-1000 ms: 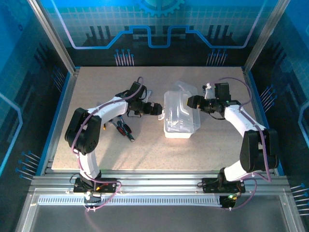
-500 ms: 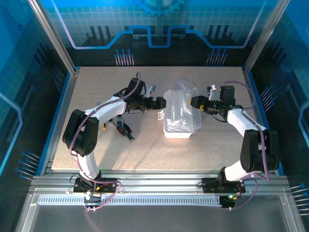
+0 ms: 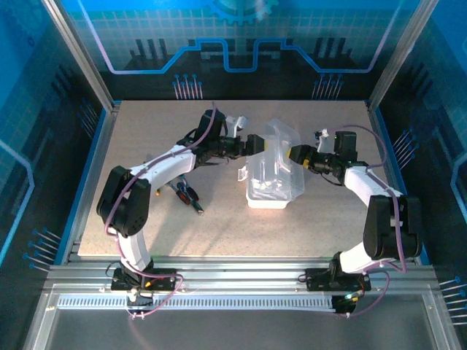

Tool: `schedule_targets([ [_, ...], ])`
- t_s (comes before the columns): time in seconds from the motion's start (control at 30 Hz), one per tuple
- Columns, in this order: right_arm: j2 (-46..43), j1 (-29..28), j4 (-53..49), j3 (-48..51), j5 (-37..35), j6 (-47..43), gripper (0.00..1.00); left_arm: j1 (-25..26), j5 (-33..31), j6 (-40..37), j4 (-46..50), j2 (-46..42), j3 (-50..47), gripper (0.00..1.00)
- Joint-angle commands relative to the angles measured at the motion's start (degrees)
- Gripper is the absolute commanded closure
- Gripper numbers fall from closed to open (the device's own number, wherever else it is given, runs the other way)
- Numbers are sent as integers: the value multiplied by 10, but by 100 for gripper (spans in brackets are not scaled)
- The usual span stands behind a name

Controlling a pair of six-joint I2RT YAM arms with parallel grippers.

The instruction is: Pack the tool kit

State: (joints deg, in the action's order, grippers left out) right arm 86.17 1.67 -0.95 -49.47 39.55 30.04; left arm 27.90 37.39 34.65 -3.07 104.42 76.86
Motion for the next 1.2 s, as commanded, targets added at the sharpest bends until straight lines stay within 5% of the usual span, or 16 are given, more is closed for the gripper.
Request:
schedule_targets([
  [0.0, -6, 6, 20, 5, 36, 9, 23, 13, 27, 28, -38, 19, 28, 0],
  [0.23, -12, 5, 11, -3, 43, 6, 19, 23, 29, 37, -37, 55, 70, 1],
  [0.37, -26, 3, -27, -18, 22, -19, 0, 26, 30, 44, -43, 60, 90, 1],
  [0.97, -186, 10, -289, -97, -184, -171, 0, 46, 35, 44, -8, 91, 189, 1],
  [1.17, -236, -42, -367, -114, -280, -203, 0, 59, 36, 41, 10, 115, 227, 1],
])
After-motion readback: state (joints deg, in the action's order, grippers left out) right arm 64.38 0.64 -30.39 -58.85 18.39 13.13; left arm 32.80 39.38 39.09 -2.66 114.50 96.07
